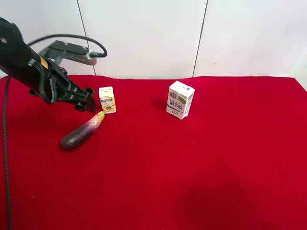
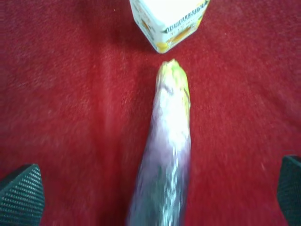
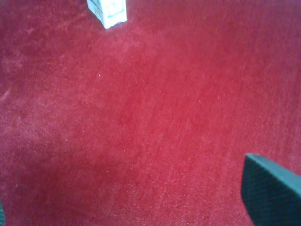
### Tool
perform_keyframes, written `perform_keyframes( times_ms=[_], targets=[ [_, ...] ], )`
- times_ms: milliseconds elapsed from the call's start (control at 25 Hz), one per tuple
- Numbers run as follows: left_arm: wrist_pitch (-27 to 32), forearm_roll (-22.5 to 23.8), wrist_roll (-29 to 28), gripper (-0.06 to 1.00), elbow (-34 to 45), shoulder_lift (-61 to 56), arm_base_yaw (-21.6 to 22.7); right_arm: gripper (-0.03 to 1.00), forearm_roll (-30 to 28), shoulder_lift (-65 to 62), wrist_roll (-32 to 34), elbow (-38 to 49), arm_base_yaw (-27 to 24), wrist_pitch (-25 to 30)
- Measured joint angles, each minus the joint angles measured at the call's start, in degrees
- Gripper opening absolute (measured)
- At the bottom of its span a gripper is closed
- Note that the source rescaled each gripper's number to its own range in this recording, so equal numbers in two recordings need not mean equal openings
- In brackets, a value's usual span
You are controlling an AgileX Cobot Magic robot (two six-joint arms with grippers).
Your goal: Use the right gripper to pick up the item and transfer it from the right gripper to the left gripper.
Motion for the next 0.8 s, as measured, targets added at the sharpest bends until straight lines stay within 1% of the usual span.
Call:
perform_keyframes(
  times_ms=[160,280,800],
  targets=[
    [6.79,0.0,-0.61,1.0,0.0,-5.52,0.0,1.0,0.0,0.0,0.04,0.0,0.0,0.0],
    [10.66,0.0,-1.89,1.0,0.0,-9.96,0.0,1.0,0.0,0.0,0.04,0.0,0.0,0.0],
    [22.18,0.0,-4.31,1.0,0.28,-29.33,0.0,1.0,0.0,0.0,0.04,0.0,0.0,0.0]
  ],
)
